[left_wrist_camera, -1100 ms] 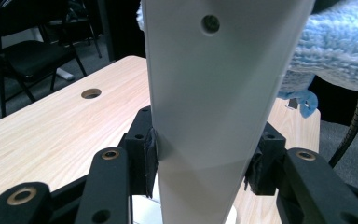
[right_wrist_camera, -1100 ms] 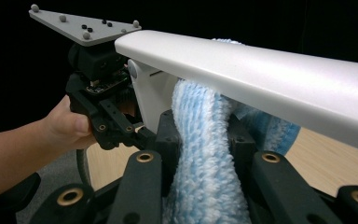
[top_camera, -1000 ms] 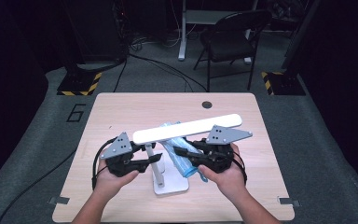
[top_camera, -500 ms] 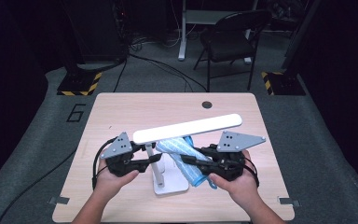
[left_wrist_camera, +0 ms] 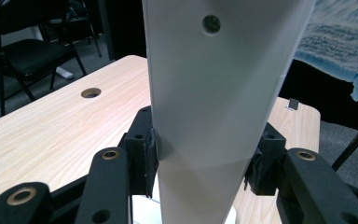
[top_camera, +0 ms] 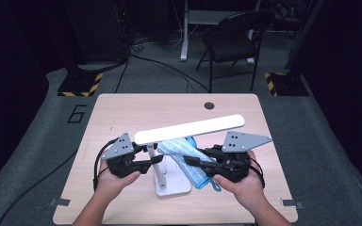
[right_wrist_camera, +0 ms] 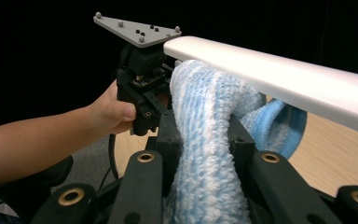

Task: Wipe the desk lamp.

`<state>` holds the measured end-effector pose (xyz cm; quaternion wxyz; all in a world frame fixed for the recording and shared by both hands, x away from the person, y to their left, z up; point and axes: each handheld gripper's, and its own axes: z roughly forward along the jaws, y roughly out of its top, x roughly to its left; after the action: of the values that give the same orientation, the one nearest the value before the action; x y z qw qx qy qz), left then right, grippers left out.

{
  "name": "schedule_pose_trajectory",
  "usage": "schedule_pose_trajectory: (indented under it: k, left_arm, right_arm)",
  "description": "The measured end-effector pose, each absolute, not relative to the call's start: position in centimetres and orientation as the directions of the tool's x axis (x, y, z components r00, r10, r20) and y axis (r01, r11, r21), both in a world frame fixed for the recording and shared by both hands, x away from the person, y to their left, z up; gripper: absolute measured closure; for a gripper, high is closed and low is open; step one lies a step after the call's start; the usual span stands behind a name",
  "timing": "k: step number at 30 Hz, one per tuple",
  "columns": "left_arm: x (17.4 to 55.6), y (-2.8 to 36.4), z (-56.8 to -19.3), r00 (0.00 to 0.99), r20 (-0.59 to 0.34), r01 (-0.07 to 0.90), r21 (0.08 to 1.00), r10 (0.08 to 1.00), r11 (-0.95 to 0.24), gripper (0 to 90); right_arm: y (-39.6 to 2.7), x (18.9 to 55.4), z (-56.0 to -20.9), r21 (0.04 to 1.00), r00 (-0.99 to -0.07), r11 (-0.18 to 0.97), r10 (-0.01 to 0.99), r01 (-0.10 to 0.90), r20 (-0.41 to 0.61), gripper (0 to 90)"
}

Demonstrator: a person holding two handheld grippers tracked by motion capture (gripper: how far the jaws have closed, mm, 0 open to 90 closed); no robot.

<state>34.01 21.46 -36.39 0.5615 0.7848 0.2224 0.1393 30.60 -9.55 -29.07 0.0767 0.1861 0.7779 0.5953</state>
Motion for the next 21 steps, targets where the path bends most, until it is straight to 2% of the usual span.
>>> schedule_pose_trajectory:
  k: [21]
  left_arm:
    - [34.04, 21.37, -36.46, 0.860, -0.033, 0.192, 0.945, 0.509, -0.264, 53.4]
  right_arm:
    - [-9.70, 30.56, -28.71, 0.956, -0.923, 0.219, 0.373, 0.193, 0.101, 72.5]
